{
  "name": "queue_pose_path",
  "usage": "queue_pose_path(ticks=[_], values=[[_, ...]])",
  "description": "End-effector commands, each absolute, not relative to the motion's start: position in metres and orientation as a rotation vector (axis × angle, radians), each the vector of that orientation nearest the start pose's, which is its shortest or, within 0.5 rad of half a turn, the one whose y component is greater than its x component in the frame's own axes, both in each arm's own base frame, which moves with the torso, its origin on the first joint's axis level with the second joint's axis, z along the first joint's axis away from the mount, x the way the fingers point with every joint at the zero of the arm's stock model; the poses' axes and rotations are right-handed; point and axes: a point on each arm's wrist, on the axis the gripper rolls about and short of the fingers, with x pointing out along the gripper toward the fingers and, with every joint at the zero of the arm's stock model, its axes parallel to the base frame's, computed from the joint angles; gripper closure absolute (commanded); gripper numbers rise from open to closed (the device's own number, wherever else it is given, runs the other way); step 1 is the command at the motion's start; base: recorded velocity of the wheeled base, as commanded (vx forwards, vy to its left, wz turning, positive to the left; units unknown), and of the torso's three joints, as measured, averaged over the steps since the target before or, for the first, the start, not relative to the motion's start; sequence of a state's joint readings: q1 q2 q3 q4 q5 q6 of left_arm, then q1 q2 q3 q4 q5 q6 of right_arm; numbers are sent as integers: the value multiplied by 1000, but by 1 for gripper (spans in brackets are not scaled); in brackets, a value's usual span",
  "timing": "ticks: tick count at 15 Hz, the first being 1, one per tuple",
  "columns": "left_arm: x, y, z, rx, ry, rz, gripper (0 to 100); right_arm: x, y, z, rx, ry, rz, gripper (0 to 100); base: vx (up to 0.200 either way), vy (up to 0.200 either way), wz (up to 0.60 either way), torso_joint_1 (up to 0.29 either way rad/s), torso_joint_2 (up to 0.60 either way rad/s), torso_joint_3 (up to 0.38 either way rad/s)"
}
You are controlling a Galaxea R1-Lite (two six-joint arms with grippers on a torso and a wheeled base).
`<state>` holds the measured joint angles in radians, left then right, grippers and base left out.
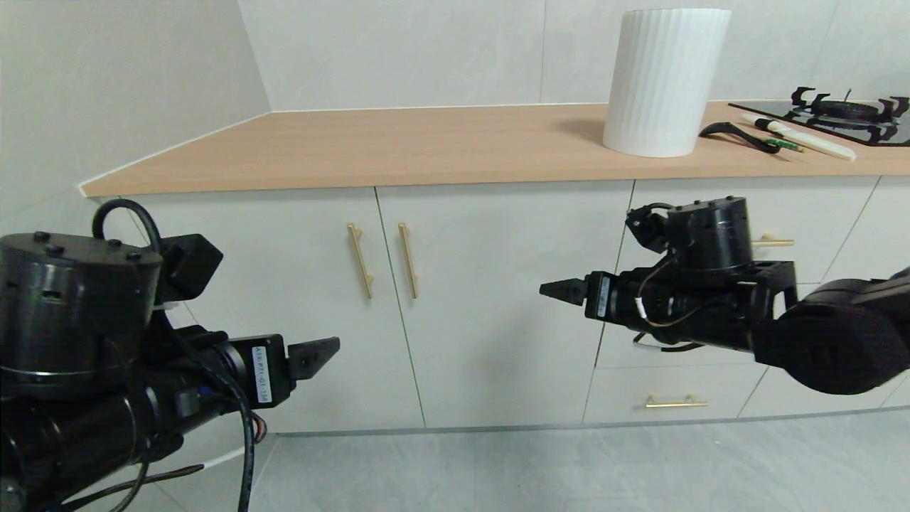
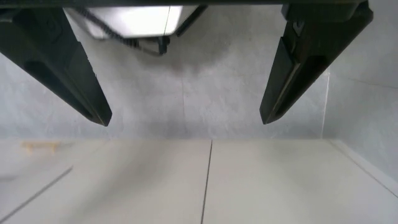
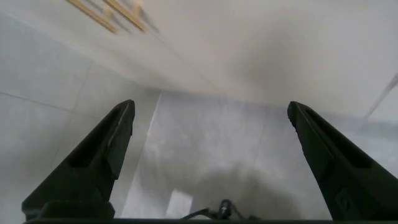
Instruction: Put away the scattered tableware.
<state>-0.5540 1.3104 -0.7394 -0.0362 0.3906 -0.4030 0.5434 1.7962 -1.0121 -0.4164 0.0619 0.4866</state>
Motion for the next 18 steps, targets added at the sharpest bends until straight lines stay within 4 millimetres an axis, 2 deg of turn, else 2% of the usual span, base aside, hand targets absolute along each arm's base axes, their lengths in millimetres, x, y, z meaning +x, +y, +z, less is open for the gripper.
queue_pose_path(ticks=[1, 3, 4, 6, 8, 9, 10, 11, 13, 14, 15, 18], values=[[149, -81, 234, -238, 338, -98, 0, 237, 139, 232, 330, 307, 415, 0, 0, 0, 0, 0, 0, 0], [128, -68, 246, -267, 238, -123, 0, 203, 116, 250, 305, 198, 319, 0, 0, 0, 0, 0, 0, 0], [105, -53, 248, -241, 172, -134, 0, 167, 94, 263, 272, 104, 308, 0, 0, 0, 0, 0, 0, 0], [71, -28, 239, -207, 90, -113, 0, 120, 62, 270, 228, -18, 297, 0, 0, 0, 0, 0, 0, 0], [45, -13, 233, -190, 10, -106, 0, 87, 38, 264, 159, -65, 232, 0, 0, 0, 0, 0, 0, 0], [17, 0, 224, -180, -79, -115, 0, 53, 17, 258, 130, -84, 170, 0, 0, 0, 0, 0, 0, 0], [6, 3, 219, -179, -107, -117, 0, 39, 10, 255, 130, -89, 149, 0, 0, 0, 0, 0, 0, 0], [-13, 10, 208, -180, -132, -103, 0, 9, -2, 246, 126, -101, 91, 0, 0, 0, 0, 0, 0, 0], [-36, 14, 194, -180, -165, -66, 0, -31, -12, 226, 64, -124, -1, 0, 0, 0, 0, 0, 0, 0], [-42, 14, 189, -176, -173, -73, 0, -43, -14, 216, 28, -125, -26, 0, 0, 0, 0, 0, 0, 0], [-51, 13, 180, -171, -198, -75, 0, -63, -14, 198, -16, -133, -72, 0, 0, 0, 0, 0, 0, 0], [-56, 10, 181, -170, -251, -13, 0, -75, -8, 184, -41, -142, -154, 0, 0, 0, 0, 0, 0, 0]])
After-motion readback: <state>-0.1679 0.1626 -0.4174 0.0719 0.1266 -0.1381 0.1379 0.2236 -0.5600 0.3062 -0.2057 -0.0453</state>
